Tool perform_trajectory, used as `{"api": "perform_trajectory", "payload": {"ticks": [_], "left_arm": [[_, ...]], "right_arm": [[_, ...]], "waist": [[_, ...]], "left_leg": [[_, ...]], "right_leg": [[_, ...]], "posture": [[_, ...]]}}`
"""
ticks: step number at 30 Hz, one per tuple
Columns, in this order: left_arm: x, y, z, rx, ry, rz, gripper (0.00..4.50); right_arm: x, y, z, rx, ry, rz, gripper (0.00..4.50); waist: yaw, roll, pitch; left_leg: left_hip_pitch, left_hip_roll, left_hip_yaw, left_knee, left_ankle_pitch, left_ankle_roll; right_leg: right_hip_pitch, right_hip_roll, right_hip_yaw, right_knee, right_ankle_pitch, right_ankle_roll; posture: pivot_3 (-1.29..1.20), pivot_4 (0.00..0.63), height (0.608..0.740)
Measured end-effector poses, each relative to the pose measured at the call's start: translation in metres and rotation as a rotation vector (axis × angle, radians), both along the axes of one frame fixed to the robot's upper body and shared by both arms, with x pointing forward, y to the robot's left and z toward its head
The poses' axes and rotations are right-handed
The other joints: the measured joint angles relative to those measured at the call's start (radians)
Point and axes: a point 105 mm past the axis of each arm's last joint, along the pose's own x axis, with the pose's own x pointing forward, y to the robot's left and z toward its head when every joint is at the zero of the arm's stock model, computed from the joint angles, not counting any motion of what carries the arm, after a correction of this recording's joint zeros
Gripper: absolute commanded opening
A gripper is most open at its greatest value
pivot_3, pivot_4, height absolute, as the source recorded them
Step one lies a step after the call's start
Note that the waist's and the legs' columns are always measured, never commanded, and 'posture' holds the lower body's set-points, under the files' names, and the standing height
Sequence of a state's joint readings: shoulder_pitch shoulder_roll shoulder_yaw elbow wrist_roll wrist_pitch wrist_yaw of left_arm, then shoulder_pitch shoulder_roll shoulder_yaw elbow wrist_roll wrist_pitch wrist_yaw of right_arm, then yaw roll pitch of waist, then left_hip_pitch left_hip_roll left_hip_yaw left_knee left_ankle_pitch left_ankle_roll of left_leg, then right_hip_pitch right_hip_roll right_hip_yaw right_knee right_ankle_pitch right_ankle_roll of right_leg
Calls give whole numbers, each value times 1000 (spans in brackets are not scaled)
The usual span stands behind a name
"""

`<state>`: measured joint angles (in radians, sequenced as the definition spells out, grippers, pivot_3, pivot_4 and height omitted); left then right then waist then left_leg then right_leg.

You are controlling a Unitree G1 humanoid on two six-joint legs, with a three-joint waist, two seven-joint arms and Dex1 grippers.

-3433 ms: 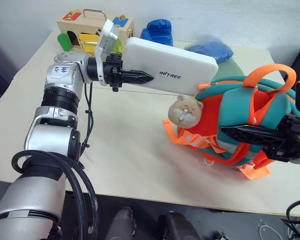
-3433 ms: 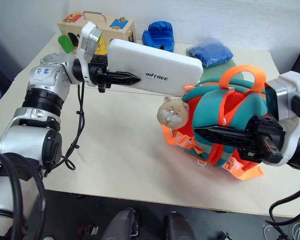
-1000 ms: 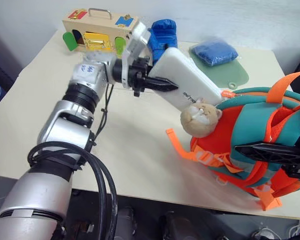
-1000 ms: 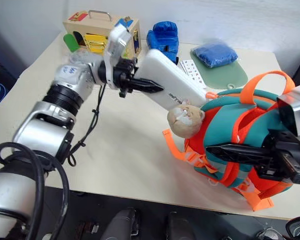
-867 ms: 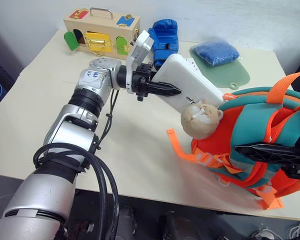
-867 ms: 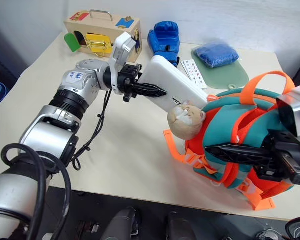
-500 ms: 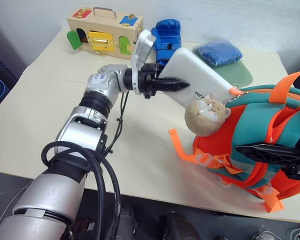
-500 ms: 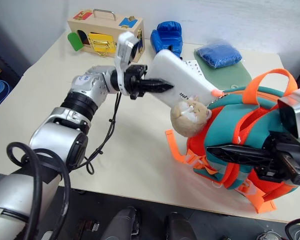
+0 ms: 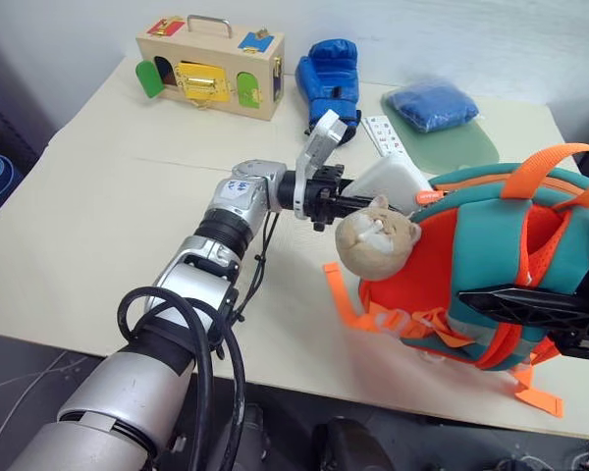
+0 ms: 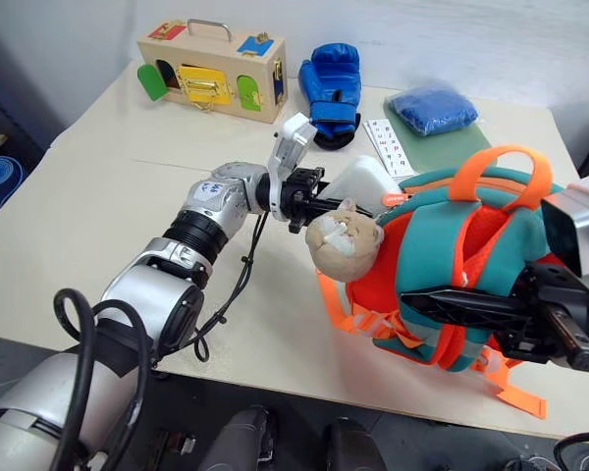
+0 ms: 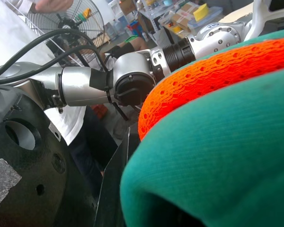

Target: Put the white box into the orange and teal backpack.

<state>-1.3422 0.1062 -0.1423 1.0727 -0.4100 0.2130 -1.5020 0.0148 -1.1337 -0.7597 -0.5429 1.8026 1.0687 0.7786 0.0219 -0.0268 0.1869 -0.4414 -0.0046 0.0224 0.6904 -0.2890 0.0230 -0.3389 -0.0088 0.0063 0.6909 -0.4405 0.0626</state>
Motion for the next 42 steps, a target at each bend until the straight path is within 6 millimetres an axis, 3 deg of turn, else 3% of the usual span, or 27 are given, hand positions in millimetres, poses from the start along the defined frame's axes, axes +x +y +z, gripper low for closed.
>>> {"api": "perform_trajectory", "payload": {"ticks": [8, 9, 12, 19, 27, 32, 35, 42], "left_arm": [[-26, -39, -29, 89, -35, -120, 1368], [-29, -43, -32, 110, -52, -136, 1902], [-28, -42, -33, 140, -71, -129, 2587], [4, 16, 0, 153, -119, 48, 4458], [-3, 75, 55, 103, -198, 110, 4500], [-19, 68, 64, 72, -233, 43, 4500], [-25, 51, 50, 99, -266, -7, 4500], [-12, 39, 39, 115, -281, 23, 4500]], "right_arm": [[8, 4, -1, 11, -48, -39, 15], [9, 5, -2, 10, -61, -49, 0], [10, 8, -4, -8, -91, -65, 0], [18, 6, -18, -21, -99, -128, 0], [18, 10, -32, -62, -98, -129, 2510], [15, 12, -31, -54, -111, -108, 4136], [16, 13, -29, -51, -125, -111, 3891], [10, 15, -22, 7, -103, -77, 1714]], "waist": [[5, 0, 0], [5, 0, 0], [1, 0, 0], [-10, 0, 0], [-9, 1, 0], [-1, 1, 0], [2, 1, 0], [-5, 1, 0]], "left_leg": [[0, 0, 0, 0, 0, 0], [0, 0, 0, 0, 0, 0], [0, 0, 1, 0, 0, 0], [1, 1, 1, -1, 2, 0], [2, 1, -1, -1, 2, -1], [2, 1, -2, 0, 2, -1], [2, 0, -2, 0, 2, 0], [2, 1, -2, 0, 2, 0]], "right_leg": [[1, -1, 0, 0, 0, 0], [1, 0, 0, 0, 0, 0], [1, 0, 0, 0, 0, 0], [0, 0, 1, 2, 0, 0], [1, -1, 1, 1, 0, 0], [2, -2, 0, 0, 0, 0], [3, -2, 0, 0, 0, 0], [3, 0, 0, 0, 0, 0]], "posture": [[0, 150, 740], [0, 150, 740], [0, 150, 740], [0, 150, 740], [0, 150, 740], [0, 150, 740], [0, 150, 740], [0, 150, 740]]}}
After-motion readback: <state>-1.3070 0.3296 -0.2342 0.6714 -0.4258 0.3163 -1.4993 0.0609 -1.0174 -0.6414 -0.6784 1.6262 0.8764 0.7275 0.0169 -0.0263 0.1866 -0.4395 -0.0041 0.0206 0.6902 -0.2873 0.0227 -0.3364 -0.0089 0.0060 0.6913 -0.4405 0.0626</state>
